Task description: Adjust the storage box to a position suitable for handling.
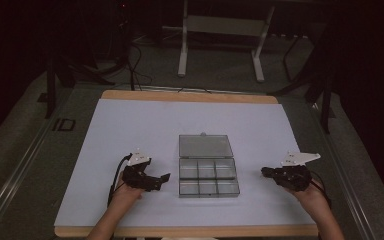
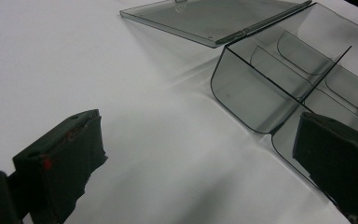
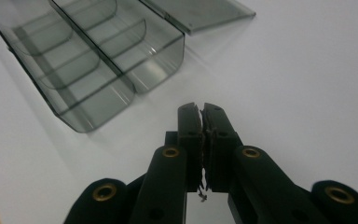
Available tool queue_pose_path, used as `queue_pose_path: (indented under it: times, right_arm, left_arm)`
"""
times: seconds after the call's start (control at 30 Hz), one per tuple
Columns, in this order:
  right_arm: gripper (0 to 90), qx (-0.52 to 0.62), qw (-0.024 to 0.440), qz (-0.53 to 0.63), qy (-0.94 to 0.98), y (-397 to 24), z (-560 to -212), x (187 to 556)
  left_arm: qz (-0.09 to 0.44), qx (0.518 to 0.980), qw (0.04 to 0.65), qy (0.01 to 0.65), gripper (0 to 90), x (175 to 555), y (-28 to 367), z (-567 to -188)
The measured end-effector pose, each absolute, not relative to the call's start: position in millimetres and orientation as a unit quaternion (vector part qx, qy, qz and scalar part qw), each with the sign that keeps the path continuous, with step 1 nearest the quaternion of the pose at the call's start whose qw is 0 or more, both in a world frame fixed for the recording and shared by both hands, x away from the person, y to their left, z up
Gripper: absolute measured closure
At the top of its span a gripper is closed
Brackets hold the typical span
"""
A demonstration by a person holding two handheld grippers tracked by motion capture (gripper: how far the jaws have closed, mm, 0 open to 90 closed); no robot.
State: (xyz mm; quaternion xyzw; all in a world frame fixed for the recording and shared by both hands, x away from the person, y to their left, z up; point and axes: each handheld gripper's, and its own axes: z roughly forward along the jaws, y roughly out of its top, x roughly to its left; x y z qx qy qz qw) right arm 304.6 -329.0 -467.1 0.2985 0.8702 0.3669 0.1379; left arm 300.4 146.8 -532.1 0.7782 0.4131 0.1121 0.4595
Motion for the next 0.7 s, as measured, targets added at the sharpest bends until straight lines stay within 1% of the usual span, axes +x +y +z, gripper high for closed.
queue_pose_path:
  times: [0.3,0.7]
  right_arm:
    - [87.1,0.276,0.136,0.376,0.874,-320.4,-452.2,302.3]
    - [87.1,0.223,0.124,0.395,0.883,-292.8,-432.1,305.5]
  left_arm:
    - [0.115,0.778,0.461,0.411,2.6,299.9,147.4,-533.0]
    - [0.113,0.777,0.462,0.412,2.7,298.5,147.7,-534.1]
